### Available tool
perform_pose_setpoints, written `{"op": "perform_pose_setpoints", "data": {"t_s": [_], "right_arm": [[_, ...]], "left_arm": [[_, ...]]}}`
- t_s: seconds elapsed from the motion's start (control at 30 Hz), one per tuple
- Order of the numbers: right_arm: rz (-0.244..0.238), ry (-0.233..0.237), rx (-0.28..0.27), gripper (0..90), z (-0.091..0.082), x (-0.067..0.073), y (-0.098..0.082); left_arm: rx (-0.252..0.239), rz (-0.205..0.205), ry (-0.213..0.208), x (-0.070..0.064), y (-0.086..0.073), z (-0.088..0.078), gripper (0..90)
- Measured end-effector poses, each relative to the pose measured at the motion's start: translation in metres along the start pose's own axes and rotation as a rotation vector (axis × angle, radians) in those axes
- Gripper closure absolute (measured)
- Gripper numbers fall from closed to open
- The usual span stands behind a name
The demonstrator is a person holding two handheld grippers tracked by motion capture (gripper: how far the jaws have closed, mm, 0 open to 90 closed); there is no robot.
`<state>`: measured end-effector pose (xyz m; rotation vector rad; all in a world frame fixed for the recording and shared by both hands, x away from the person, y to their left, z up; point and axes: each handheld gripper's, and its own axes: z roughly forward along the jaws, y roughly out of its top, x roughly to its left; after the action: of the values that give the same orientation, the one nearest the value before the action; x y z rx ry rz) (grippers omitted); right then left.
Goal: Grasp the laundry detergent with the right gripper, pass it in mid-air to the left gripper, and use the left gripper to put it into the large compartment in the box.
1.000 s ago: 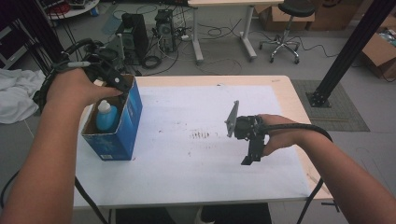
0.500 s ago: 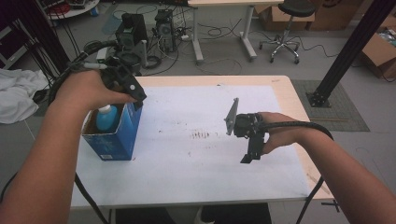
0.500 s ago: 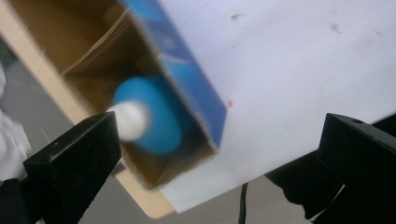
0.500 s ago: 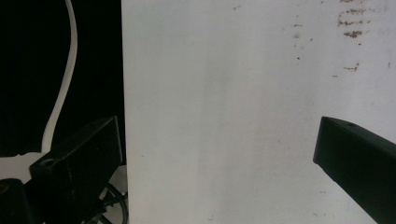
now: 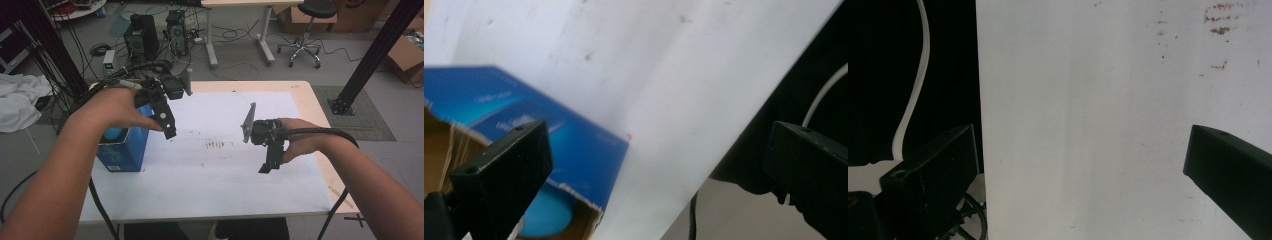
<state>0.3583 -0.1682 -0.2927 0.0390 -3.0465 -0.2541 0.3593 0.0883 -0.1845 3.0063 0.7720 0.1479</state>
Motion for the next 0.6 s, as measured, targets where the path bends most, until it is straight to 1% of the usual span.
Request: {"op": "perform_pose_setpoints", "data": {"t_s": [0.07,0.1,0.13,0.2,0.27,0.33,0.4,0.47,0.6], "right_arm": [[-0.001,0.002,0.001,0.8,0.000,0.000,0.000],[-0.001,0.000,0.001,0.8,0.000,0.000,0.001],[-0.001,0.000,0.003,0.8,0.000,0.000,0.001],[0.000,0.002,0.001,0.8,0.001,0.000,0.001],[0.001,0.003,0.003,0.8,0.001,0.000,0.001],[0.002,0.003,0.004,0.8,0.002,-0.001,0.000],[0.005,0.002,0.006,0.8,0.002,-0.001,-0.001],[0.007,-0.001,0.002,0.8,0.002,-0.001,-0.002],[0.010,-0.002,0.002,0.8,0.000,-0.002,-0.004]], "left_arm": [[-0.027,0.035,-0.023,-0.002,0.001,0.002,0.1],[-0.047,0.059,-0.035,-0.003,0.001,0.003,0.1],[-0.062,0.102,-0.045,-0.005,0.001,0.005,0.1],[-0.053,0.143,-0.044,-0.007,0.003,0.007,0.1],[-0.047,0.198,-0.025,-0.010,0.005,0.010,0.1],[-0.029,0.237,-0.020,-0.013,0.007,0.014,0.1],[-0.004,0.264,-0.019,-0.016,0.008,0.017,0.1],[0.012,0.276,-0.026,-0.017,0.010,0.018,0.1],[0.022,0.330,-0.037,-0.021,0.014,0.021,0.1]]}}
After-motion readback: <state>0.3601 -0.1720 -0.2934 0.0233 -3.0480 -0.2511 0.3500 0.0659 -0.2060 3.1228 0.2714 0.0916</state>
